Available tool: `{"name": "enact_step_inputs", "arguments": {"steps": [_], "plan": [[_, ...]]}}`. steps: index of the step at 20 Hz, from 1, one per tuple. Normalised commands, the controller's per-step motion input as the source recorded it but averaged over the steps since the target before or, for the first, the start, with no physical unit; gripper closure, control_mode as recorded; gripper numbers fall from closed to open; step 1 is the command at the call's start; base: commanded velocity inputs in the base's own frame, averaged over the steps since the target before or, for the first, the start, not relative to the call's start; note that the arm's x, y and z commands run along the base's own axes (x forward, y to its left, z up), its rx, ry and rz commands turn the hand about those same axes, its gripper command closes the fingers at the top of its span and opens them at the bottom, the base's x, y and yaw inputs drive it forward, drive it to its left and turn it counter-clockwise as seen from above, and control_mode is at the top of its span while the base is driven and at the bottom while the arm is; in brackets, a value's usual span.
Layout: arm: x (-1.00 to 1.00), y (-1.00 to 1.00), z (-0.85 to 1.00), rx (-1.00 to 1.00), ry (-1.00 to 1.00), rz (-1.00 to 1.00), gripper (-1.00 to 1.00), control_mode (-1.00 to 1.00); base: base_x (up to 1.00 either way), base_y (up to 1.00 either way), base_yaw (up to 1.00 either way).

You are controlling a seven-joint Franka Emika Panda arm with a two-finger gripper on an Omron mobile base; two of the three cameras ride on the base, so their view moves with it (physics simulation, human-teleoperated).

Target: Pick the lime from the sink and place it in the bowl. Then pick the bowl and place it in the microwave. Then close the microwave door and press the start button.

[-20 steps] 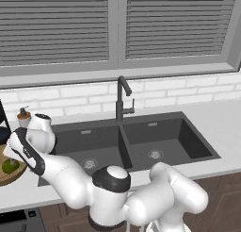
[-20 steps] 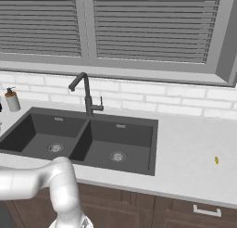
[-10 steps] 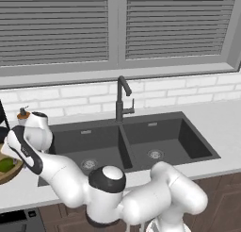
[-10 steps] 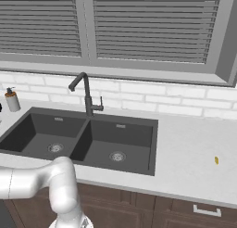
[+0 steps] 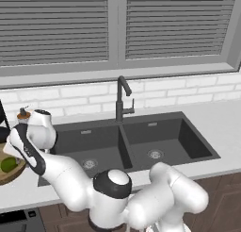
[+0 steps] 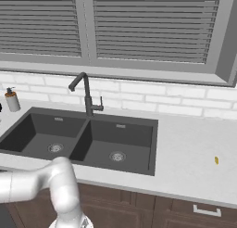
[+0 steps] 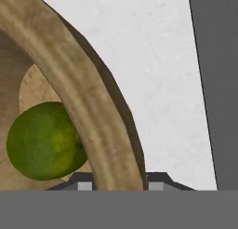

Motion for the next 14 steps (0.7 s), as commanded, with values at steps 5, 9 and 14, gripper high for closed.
{"name": "enact_step_inputs", "arguments": {"steps": [5, 9, 14], "plan": [[-0.47, -0.75, 0.50, 0.00, -0.08, -0.15, 1.00, -1.00, 0.00, 0.00, 0.00], [-0.44, -0.83, 0.65, 0.00, -0.09, -0.19, 1.00, -1.00, 0.00, 0.00, 0.00], [-0.49, -0.91, 0.63, 0.01, -0.11, -0.19, 1.00, -1.00, 0.00, 0.00, 0.00]]}}
